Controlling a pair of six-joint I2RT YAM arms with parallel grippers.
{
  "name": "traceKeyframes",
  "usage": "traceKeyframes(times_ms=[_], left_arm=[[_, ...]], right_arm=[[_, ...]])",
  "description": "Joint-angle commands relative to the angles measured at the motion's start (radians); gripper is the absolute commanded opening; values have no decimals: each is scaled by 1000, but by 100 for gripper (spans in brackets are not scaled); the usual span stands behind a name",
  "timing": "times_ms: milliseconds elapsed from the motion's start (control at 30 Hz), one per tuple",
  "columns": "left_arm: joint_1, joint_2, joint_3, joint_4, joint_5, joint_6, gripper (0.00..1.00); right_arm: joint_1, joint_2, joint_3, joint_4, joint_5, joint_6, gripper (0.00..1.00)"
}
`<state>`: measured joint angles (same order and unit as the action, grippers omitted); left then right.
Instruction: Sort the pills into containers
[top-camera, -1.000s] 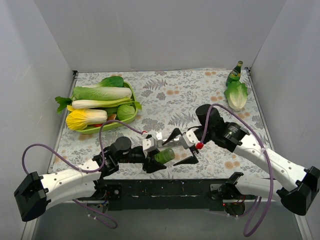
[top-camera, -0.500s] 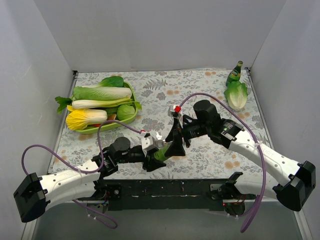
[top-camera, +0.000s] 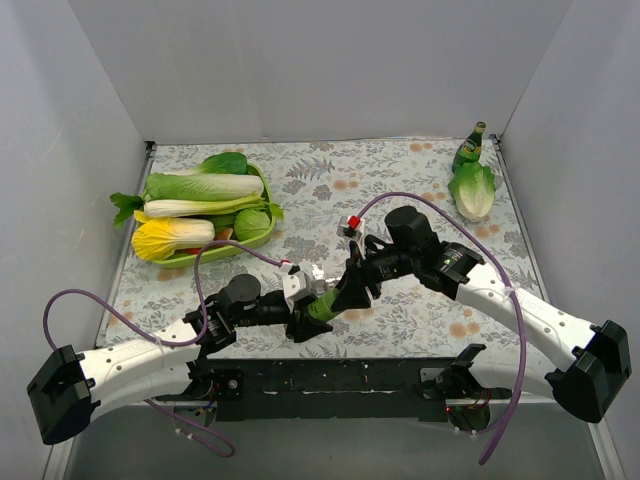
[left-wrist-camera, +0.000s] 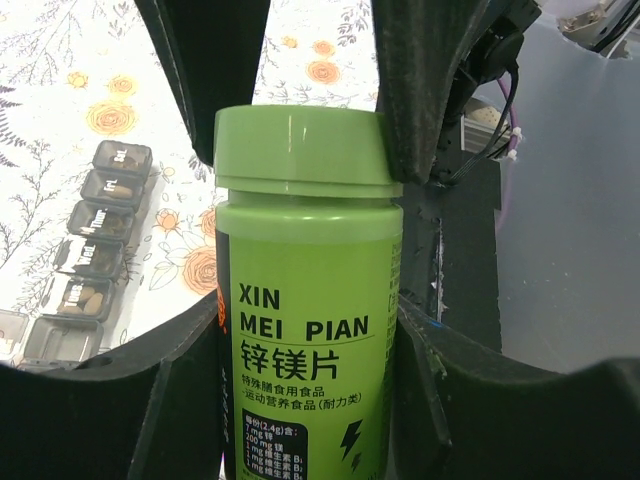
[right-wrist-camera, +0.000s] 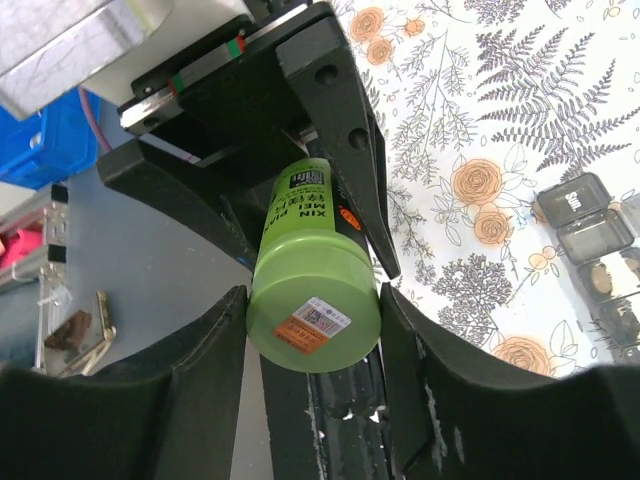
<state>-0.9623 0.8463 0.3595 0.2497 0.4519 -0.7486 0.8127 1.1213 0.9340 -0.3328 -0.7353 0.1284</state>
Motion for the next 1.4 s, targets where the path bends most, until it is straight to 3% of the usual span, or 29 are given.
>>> traceKeyframes(times_ms=[0,100,233,367,400,467,500,600,733,967,1133,1367], left_arm=[[4,-9,10,48,-10,3,0],[4,-10,12,45,-7,5,0],[2,-18,7,37,2,14,0],[4,-16,4,28,45,26,0],[4,-10,10,23,51,34,0],[4,-6,16,10,57,41,0],[4,-4,22,5,65,49,0],[4,0,33,-13,74,57,0],[4,-3,32,-20,80,64,0],[4,-4,35,-55,96,84,0],[4,-26,38,-70,96,92,0],[4,-26,50,-82,103,98,0]], right_arm=[[-1,6,3,47,-48,5,42],[-1,9,9,54,-88,-9,31],[0,3,41,43,-183,-125,27],[23,-41,57,-23,-243,-554,24],[31,-79,25,-34,-263,-783,24],[49,-145,-20,-25,-300,-980,26],[54,-161,-56,-17,-309,-1167,29],[59,-160,-64,41,-288,-1221,30],[59,-107,32,-162,-257,-1517,29],[59,-117,75,-238,-248,-1583,30],[59,-141,106,-319,-372,-1638,33],[57,-146,103,-316,-303,-1595,33]])
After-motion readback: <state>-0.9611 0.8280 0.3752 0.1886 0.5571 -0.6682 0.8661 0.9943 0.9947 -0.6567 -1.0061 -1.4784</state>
